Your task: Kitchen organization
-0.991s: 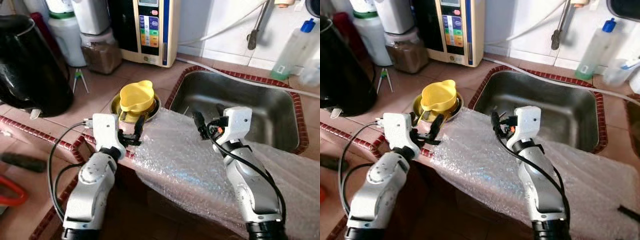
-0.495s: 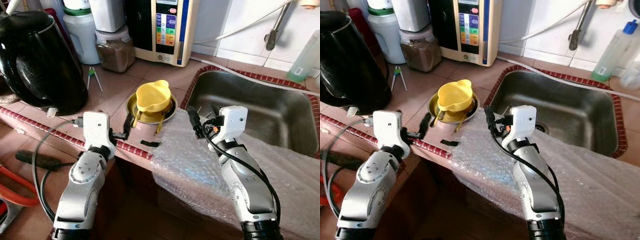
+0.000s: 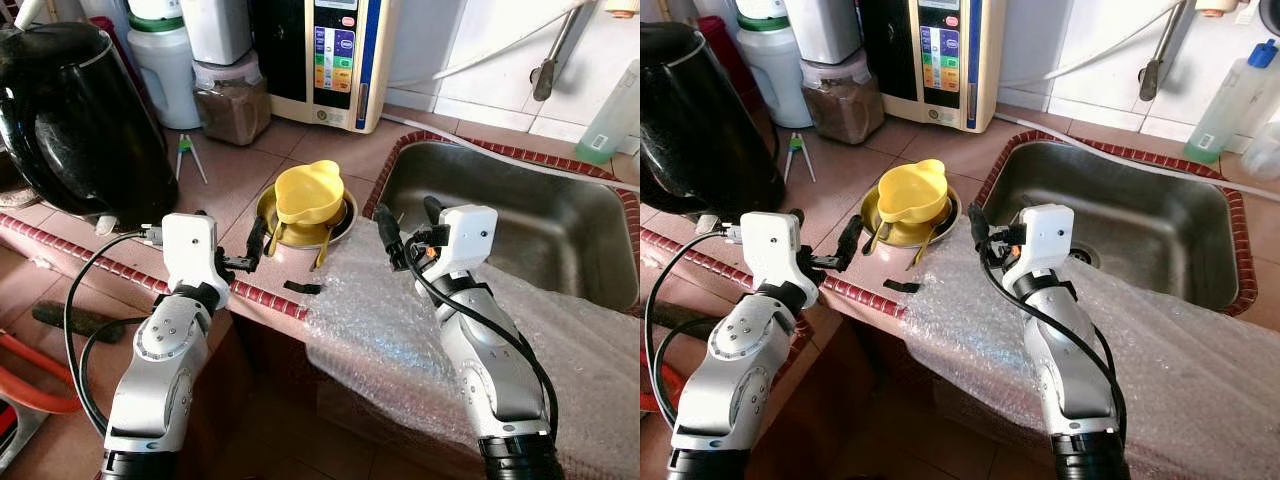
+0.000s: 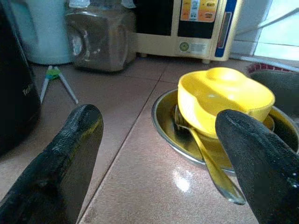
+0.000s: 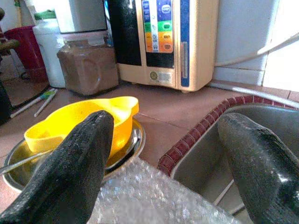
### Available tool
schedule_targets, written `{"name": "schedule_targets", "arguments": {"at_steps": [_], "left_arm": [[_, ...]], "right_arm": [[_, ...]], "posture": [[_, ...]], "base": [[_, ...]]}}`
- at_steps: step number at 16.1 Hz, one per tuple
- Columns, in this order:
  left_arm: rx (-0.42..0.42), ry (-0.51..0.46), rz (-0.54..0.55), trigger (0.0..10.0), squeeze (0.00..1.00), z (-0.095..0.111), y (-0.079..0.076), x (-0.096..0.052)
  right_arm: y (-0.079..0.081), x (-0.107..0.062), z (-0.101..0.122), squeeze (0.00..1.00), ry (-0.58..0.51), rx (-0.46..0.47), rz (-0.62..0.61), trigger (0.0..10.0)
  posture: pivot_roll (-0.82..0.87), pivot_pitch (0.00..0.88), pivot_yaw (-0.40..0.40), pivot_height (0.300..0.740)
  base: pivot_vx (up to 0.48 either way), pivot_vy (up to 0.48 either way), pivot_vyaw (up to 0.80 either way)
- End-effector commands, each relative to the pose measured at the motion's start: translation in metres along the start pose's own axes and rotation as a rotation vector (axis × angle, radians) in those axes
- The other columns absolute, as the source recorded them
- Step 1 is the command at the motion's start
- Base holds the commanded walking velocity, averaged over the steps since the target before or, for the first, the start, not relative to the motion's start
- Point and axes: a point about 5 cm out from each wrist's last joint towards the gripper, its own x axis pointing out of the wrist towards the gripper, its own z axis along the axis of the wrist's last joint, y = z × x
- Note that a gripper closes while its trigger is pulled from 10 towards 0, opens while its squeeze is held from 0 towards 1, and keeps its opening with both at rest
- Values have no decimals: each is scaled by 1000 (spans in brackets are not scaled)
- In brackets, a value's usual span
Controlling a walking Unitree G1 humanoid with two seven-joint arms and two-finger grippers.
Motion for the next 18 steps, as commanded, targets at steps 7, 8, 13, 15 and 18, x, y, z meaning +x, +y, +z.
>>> {"name": "schedule_targets", "arguments": {"at_steps": [7, 8, 13, 15, 18], "left_arm": [[-10, -25, -37, 10000, 0, 4, -6, 0], [-14, -24, -43, 10000, 0, 3, -7, 0], [-23, -33, -63, 10000, 0, 4, -10, 0], [-19, -31, -66, 10000, 0, 3, -11, 0], [-24, -28, -69, 10000, 0, 2, -13, 0]], "right_arm": [[-5, -3, 1, 0, -11, -9, -30, 10000], [-6, -3, 1, 0, -10, -11, -30, 10000], [-6, -2, 1, 0, -10, -15, -28, 10000], [-6, -3, 0, 0, -8, -16, -28, 10000], [-6, -4, 0, 0, -6, -19, -28, 10000]], "posture": [[36, 82, 23, 740], [36, 82, 22, 740], [36, 78, 23, 740], [36, 78, 23, 740], [28, 78, 24, 740]], "base": [[35, 0, 0], [255, 0, 0], [294, 0, 0], [309, 0, 0], [301, 0, 0]]}}
